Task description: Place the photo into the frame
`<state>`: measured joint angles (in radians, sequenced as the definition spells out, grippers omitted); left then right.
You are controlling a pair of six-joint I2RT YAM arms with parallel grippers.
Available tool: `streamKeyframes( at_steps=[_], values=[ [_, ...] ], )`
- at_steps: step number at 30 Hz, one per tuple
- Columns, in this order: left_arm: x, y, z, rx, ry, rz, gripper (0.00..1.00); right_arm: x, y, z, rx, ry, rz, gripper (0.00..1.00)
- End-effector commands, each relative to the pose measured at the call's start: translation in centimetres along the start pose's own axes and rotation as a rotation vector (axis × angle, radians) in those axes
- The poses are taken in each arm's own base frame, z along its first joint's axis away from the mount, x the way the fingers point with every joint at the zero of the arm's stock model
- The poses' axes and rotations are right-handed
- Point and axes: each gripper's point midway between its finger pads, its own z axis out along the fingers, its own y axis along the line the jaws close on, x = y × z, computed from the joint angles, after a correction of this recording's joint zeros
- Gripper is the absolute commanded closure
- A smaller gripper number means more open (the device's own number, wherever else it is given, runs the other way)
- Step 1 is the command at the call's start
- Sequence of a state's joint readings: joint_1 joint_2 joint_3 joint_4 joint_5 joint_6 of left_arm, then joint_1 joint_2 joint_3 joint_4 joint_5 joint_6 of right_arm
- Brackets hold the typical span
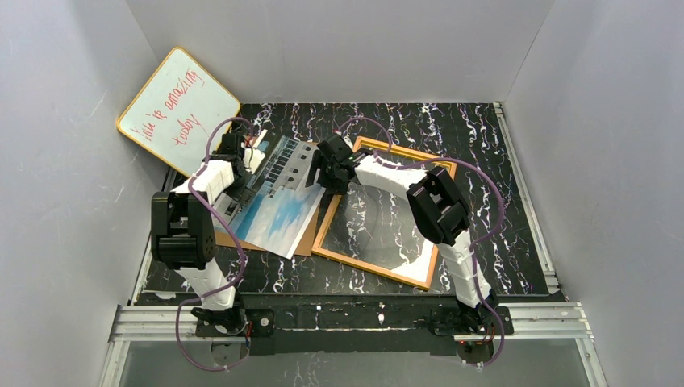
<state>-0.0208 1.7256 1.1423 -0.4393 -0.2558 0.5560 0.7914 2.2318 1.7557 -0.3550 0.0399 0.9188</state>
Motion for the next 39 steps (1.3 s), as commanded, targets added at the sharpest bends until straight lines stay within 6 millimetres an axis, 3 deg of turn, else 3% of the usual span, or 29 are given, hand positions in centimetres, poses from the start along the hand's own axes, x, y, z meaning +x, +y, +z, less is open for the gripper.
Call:
streamKeyframes(
  at_steps=[1,6,20,30,39],
  values=[
    [0.3,0.3,-0.1,-0.02,-0.002,0.016,0.02,-0.6,-1.8,-0.3,0.082,-0.031,-0.018,0.17],
    [0.4,0.0,0.0,-0.01,-0.004,0.022,0.02,-0.4,-2.1,0.6,0.096,-0.026,-0.006,0.17],
    [2.3,-1.7,2.1,0.028,0.06,0.071,0.02,-2.3,-2.8,2.9,0.173,-0.111,0.156,0.19],
    [4.1,-3.5,3.1,0.041,0.135,0.153,0.06,-3.9,3.1,0.6,-0.194,-0.19,0.24,0.23],
    [5.0,-4.0,3.4,0.05,0.156,0.178,0.06,-5.1,6.0,-1.9,-0.316,-0.218,0.198,0.29]
  ],
)
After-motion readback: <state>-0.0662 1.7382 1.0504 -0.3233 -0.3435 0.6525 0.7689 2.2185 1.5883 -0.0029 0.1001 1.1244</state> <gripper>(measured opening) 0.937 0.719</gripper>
